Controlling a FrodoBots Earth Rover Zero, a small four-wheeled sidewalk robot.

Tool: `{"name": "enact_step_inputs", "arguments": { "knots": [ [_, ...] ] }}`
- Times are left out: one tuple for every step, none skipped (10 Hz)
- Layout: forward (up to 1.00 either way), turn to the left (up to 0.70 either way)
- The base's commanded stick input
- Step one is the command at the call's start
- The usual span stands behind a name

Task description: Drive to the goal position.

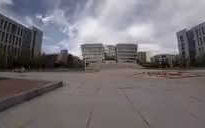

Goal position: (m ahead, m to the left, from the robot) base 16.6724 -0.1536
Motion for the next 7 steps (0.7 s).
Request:
{"name": "enact_step_inputs", "arguments": {
  "knots": [
    [0.70,0.00],
    [0.70,0.00],
    [0.70,0.00],
    [0.70,0.00],
    [0.70,0.00],
    [0.70,0.00],
    [0.70,0.00]
  ]
}}
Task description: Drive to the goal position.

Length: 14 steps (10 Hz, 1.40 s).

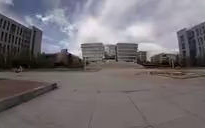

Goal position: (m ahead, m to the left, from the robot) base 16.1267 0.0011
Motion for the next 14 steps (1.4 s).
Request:
{"name": "enact_step_inputs", "arguments": {
  "knots": [
    [0.70,0.00],
    [0.70,0.00],
    [0.70,0.00],
    [0.70,0.00],
    [0.70,0.00],
    [0.70,0.00],
    [0.70,0.00],
    [0.70,0.00],
    [0.70,0.00],
    [0.70,0.00],
    [0.70,0.00],
    [0.70,0.00],
    [0.70,0.00],
    [0.70,0.00]
  ]
}}
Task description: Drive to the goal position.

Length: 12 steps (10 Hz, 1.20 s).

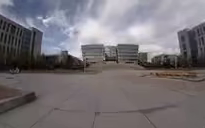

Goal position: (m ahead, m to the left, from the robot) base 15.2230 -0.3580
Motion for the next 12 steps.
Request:
{"name": "enact_step_inputs", "arguments": {
  "knots": [
    [0.70,0.00],
    [0.70,0.00],
    [0.70,0.00],
    [0.70,0.00],
    [0.70,0.00],
    [0.70,0.24],
    [0.70,0.35],
    [0.70,0.35],
    [0.70,0.35],
    [0.70,0.35],
    [0.70,0.00],
    [0.70,0.00]
  ]
}}
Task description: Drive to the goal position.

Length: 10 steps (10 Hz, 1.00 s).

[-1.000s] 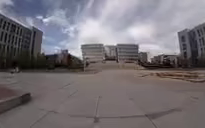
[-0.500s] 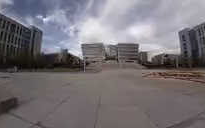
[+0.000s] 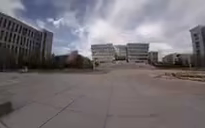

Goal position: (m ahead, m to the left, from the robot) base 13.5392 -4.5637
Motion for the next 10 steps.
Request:
{"name": "enact_step_inputs", "arguments": {
  "knots": [
    [0.70,0.00],
    [0.70,0.00],
    [0.70,0.00],
    [0.70,0.00],
    [0.70,0.00],
    [0.70,0.00],
    [0.70,0.00],
    [0.70,0.00],
    [0.70,0.00],
    [0.70,0.00]
  ]
}}
